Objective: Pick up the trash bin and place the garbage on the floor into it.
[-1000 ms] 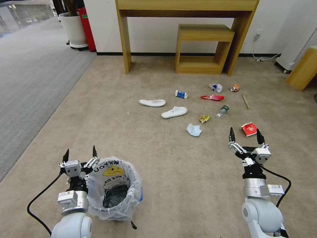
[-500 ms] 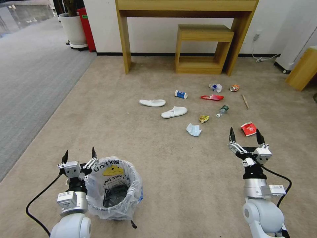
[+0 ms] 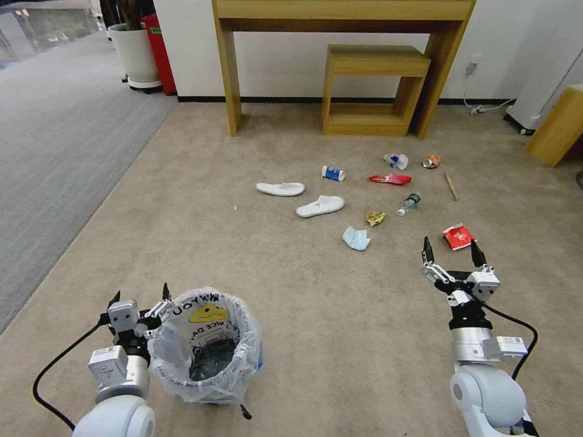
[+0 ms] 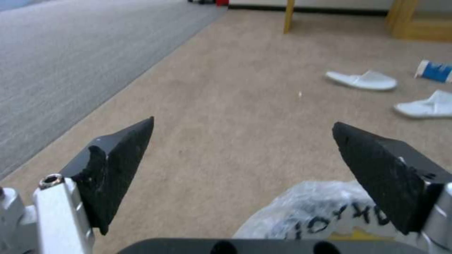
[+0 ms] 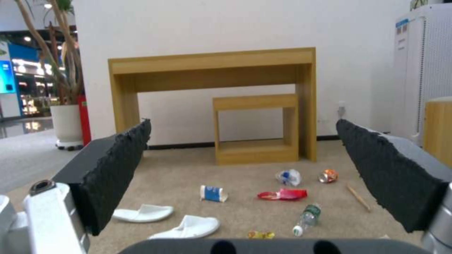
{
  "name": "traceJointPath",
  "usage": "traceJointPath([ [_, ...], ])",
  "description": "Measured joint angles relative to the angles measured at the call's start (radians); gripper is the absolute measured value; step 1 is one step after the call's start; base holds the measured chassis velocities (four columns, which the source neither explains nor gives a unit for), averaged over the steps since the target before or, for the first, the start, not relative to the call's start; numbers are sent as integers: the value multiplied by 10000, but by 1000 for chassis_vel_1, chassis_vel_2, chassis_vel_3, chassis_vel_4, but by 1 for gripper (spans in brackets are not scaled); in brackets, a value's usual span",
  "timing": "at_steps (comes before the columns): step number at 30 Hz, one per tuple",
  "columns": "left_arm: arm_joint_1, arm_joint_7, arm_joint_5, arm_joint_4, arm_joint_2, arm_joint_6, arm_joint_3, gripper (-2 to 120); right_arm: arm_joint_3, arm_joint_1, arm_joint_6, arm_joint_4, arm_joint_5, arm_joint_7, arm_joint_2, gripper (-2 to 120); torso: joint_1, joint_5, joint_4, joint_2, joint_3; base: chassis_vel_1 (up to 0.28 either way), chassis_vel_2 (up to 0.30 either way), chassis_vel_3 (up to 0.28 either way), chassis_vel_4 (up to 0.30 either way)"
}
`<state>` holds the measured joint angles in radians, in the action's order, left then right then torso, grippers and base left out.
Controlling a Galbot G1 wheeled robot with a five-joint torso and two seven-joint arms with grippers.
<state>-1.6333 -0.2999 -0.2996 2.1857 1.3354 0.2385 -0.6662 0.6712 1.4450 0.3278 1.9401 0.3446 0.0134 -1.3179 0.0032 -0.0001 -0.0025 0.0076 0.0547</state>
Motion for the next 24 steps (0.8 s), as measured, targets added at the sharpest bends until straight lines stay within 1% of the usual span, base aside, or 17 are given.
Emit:
traceJointPath([
  [1,-78,-161,-215,69,-255,101,3,100,-11,-1,-1,-20,1,0,6,100,0,1,0,0,0,0,0,0,0],
  [4,-354,-560,-689,304,-742,397,9,100,-20,1,-12,-29,14,0,51,100,0,-1,0,0,0,0,0,0,0],
  [5,-354,-560,-689,304,-742,397,9,100,-20,1,-12,-29,14,0,51,100,0,-1,0,0,0,0,0,0,0],
  [8,-631,-897,-965,580,-1093,628,4,100,5,39,-32,6,44,-5,107,100,0,0,0,0,0,0,0,0,0],
  [12,-959,-1082,-1122,831,-1302,788,-10,100,47,116,-46,100,79,-34,141,100,0,1,0,0,0,0,0,0,0],
  [21,-1581,-1378,-1338,1345,-1486,1072,106,100,81,236,-311,492,129,-171,212,100,0,1,1,0,-1,0,0,0,0],
  [24,-1833,-1501,-1637,1578,-1648,1273,125,100,83,315,-481,684,226,-287,299,100,0,1,0,0,-1,0,0,0,0],
])
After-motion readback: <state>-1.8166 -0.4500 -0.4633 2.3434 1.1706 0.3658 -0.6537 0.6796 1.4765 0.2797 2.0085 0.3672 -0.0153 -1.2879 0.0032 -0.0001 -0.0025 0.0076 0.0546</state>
